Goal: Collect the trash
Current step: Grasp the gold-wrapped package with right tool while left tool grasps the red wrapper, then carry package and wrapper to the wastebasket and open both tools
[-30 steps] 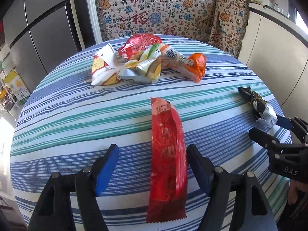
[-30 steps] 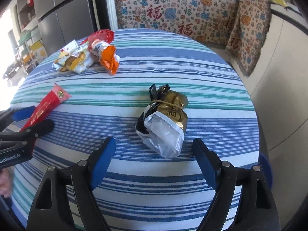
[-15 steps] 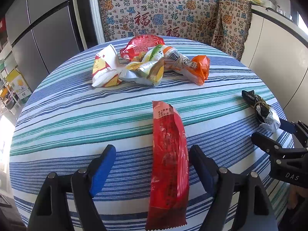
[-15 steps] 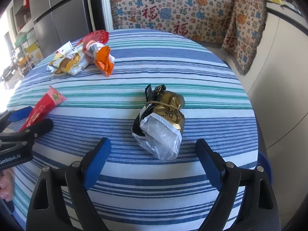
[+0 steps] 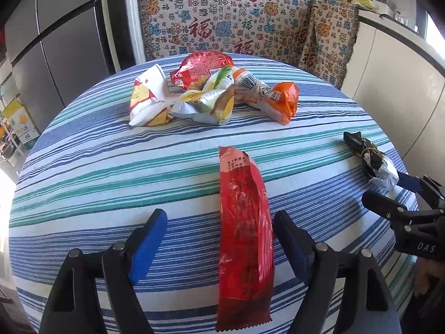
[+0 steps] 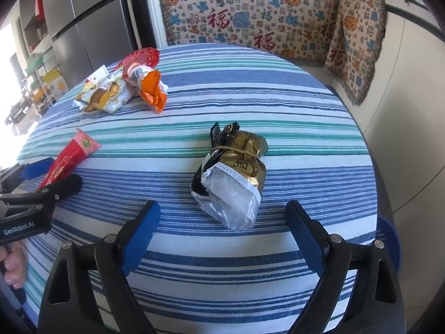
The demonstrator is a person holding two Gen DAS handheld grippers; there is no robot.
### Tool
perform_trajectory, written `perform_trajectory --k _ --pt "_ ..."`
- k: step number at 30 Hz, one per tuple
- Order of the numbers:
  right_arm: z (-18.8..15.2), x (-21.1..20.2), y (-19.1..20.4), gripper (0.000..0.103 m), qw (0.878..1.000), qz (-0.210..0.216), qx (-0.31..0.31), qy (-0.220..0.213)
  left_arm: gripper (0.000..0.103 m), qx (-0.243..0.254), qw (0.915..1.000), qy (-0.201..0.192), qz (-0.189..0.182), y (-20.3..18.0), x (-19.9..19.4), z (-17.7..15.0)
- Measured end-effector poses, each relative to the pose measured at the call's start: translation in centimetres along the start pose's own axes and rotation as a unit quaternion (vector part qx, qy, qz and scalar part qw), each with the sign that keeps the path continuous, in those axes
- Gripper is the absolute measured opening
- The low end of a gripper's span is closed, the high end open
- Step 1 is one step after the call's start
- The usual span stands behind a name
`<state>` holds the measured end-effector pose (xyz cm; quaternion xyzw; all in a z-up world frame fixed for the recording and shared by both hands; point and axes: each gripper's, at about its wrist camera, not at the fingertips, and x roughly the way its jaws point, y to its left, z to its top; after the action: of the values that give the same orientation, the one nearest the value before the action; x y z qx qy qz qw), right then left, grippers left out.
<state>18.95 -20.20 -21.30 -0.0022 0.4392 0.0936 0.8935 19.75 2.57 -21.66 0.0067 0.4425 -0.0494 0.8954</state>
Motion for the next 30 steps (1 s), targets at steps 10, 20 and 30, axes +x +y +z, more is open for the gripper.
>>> perform_trajectory --k 10,20,30 --pt "2.3 -0.7 -1.9 0.087 0.996 0.058 0.048 0.038 0.080 0.032 0.9983 0.018 -0.047 -0.8 -1.5 0.8" --pt "4.8 2.0 -1.4 0.043 0.994 0.030 0.031 0.100 0.010 0.050 0.9982 0.027 -0.019 -1.6 -1.1 1.6" --pt "1.7 -3.0 5.0 0.042 0.999 0.034 -0.019 0.010 0.008 0.024 0.9985 0.008 -0.048 -1.7 -3.2 0.9"
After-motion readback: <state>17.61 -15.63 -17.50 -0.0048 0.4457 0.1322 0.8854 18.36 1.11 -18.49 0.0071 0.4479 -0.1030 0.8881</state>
